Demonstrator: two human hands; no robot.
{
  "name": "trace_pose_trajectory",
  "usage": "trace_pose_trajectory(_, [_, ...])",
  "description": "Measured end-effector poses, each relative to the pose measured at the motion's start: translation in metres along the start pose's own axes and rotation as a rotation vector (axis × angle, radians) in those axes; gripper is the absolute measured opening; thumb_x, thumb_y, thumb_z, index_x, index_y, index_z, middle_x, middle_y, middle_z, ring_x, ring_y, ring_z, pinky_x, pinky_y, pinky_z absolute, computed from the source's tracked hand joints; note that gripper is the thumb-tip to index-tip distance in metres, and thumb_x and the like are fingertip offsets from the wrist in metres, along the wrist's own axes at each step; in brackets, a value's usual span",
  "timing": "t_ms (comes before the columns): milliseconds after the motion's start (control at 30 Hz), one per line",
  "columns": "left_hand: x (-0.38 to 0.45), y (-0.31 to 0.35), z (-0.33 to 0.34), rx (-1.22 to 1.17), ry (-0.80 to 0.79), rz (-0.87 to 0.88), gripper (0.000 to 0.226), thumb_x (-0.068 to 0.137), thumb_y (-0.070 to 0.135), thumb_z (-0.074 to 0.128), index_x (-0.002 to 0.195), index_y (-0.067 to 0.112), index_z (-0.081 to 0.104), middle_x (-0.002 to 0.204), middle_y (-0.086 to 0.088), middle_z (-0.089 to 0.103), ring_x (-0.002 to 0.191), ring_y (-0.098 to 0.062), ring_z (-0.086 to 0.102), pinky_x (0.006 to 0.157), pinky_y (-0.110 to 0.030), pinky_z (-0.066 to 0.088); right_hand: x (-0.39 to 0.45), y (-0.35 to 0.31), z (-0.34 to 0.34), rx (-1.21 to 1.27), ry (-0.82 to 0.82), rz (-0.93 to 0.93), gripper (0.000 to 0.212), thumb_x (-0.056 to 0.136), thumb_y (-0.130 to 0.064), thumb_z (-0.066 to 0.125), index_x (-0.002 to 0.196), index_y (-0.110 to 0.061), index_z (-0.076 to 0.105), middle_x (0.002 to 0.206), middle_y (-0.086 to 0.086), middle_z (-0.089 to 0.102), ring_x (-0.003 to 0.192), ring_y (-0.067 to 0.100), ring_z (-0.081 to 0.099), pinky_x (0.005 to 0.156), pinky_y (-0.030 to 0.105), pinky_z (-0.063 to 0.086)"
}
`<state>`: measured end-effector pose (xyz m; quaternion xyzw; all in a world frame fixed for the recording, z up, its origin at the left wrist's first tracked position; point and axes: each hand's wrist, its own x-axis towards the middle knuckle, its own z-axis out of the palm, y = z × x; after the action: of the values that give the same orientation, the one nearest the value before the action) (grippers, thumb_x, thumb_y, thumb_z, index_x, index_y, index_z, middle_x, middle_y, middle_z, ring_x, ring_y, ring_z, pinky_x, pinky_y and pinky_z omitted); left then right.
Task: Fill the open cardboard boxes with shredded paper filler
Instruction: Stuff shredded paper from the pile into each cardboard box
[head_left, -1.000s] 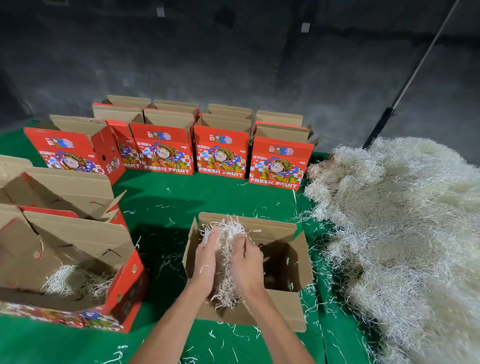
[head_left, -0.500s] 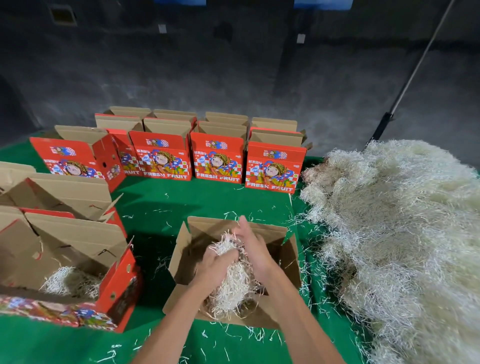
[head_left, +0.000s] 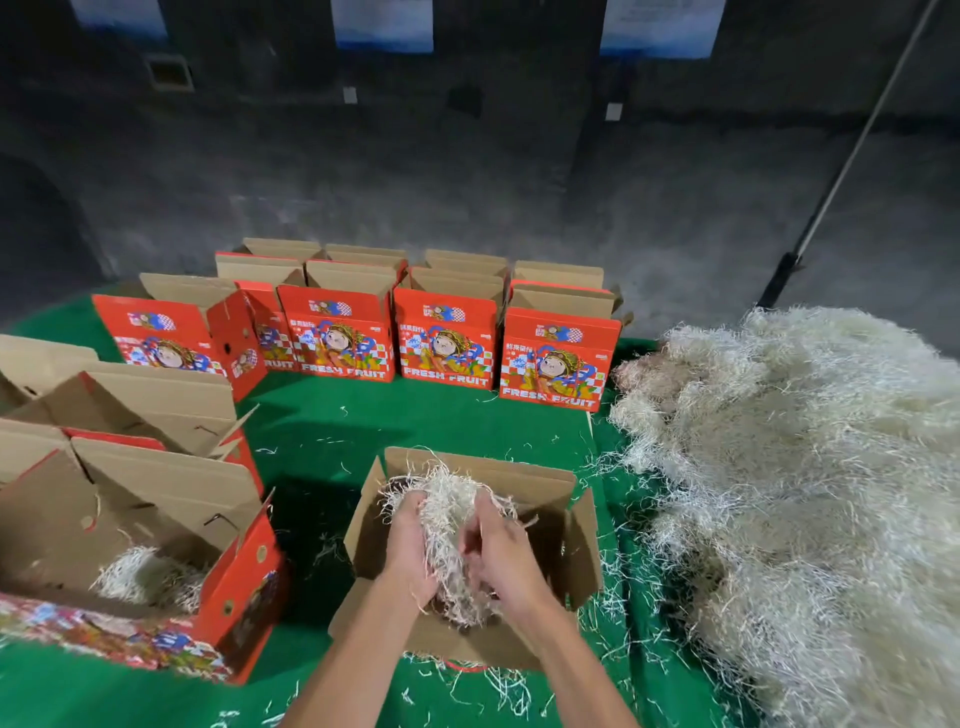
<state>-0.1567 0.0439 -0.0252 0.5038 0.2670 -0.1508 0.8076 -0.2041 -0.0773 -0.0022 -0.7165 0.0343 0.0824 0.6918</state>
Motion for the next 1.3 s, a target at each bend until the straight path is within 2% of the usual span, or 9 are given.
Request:
trace_pose_trajectory(100, [-0.002, 0.003, 0.01, -0.073, -0.11, 0.1, 0.058, 0.088, 0.056, 0.049, 0.115, 0.008, 0.068, 0.099, -0.011, 0.075, 0.085, -0.027, 0.074, 0.067, -0.039, 0.058, 0.0, 0.011, 0.003, -0.277, 0.228, -0.048, 0.07, 0.099, -0.068, 0.021, 0.056, -0.021, 0.052, 0.05, -0.003, 0.051, 0.044, 0.009, 0.046, 0.053, 0.026, 0.041])
trace_pose_trajectory(233, [0.0, -0.008, 0.03, 0.245, -0.01, 0.175, 0.089, 0.078, 0.073, 0.06, 0.151, 0.028, 0.036, 0.153, 0.004, 0.04, 0.134, -0.017, 0.042, 0.111, -0.047, 0.032, 0.009, 0.009, -0.006, -0.643, 0.494, -0.098, 0.033, 0.1, -0.053, 0.041, 0.085, -0.028, 0.056, 0.077, -0.01, 0.063, 0.068, 0.006, 0.06, 0.068, 0.03, 0.053])
trace_pose_trajectory(433, [-0.004, -0.016, 0.044, 0.235, 0.08, 0.239, 0.137, 0.048, 0.092, 0.068, 0.156, 0.029, 0.012, 0.16, -0.004, 0.027, 0.143, -0.029, 0.032, 0.115, -0.053, 0.029, 0.024, 0.015, -0.017, -0.192, 0.398, -0.05, 0.048, 0.094, -0.064, 0.046, 0.131, -0.033, 0.04, 0.12, -0.014, 0.053, 0.102, 0.003, 0.056, 0.092, 0.029, 0.042])
trace_pose_trajectory(600, [-0.009, -0.03, 0.05, 0.4, -0.005, 0.348, 0.109, 0.063, 0.096, 0.047, 0.148, 0.028, 0.041, 0.156, -0.002, 0.038, 0.137, -0.023, 0.043, 0.109, -0.04, 0.037, 0.032, 0.02, -0.011, -0.221, 0.644, -0.16, 0.054, 0.093, -0.063, 0.048, 0.12, -0.017, 0.057, 0.113, -0.004, 0.06, 0.109, 0.015, 0.06, 0.097, 0.035, 0.046])
trace_pose_trajectory(733, [-0.005, -0.032, 0.045, 0.349, 0.029, 0.253, 0.111, 0.073, 0.089, 0.047, 0.158, 0.029, 0.009, 0.166, 0.0, 0.013, 0.15, -0.026, 0.021, 0.117, -0.048, 0.024, 0.033, 0.026, -0.014, -0.053, 0.504, -0.057, 0.069, 0.089, -0.071, 0.051, 0.131, -0.017, 0.057, 0.113, -0.013, 0.055, 0.102, 0.006, 0.058, 0.093, 0.025, 0.043])
trace_pose_trajectory(900, [-0.002, -0.028, 0.038, 0.197, 0.095, 0.206, 0.091, 0.068, 0.085, 0.061, 0.131, 0.024, 0.036, 0.137, -0.003, 0.045, 0.123, -0.024, 0.046, 0.106, -0.046, 0.034, 0.039, 0.035, -0.019, 0.243, 0.52, -0.006, 0.057, 0.085, -0.068, 0.059, 0.074, -0.013, 0.058, 0.055, -0.006, 0.039, 0.051, 0.011, 0.031, 0.056, 0.03, 0.03])
trace_pose_trajectory(1133, [-0.007, -0.032, 0.042, 0.272, -0.024, 0.246, 0.044, 0.079, 0.08, 0.05, 0.106, 0.045, 0.055, 0.109, 0.023, 0.056, 0.104, -0.003, 0.049, 0.094, -0.026, 0.036, 0.044, 0.047, -0.007, -0.08, 0.633, -0.074, 0.029, 0.092, -0.05, 0.06, 0.096, -0.024, 0.051, 0.069, -0.011, 0.059, 0.059, 0.011, 0.057, 0.059, 0.02, 0.046])
trace_pose_trajectory(1233, [0.005, -0.036, 0.036, 0.238, 0.024, 0.232, 0.053, 0.089, 0.059, 0.061, 0.127, 0.023, 0.055, 0.124, -0.001, 0.058, 0.117, -0.023, 0.054, 0.108, -0.042, 0.04, 0.044, 0.047, -0.009, -0.204, 0.56, -0.113, 0.027, 0.101, -0.042, 0.051, 0.087, -0.021, 0.059, 0.067, -0.008, 0.064, 0.063, 0.008, 0.062, 0.062, 0.022, 0.051])
trace_pose_trajectory(1300, [0.011, -0.03, 0.033, 0.173, 0.125, 0.194, 0.037, 0.099, 0.03, 0.06, 0.124, 0.003, 0.055, 0.1, -0.014, 0.058, 0.089, -0.025, 0.059, 0.086, -0.04, 0.055, 0.044, 0.044, -0.013, -0.119, 0.532, -0.078, 0.043, 0.098, -0.054, 0.047, 0.075, -0.018, 0.053, 0.052, -0.011, 0.051, 0.046, 0.008, 0.043, 0.049, 0.021, 0.04])
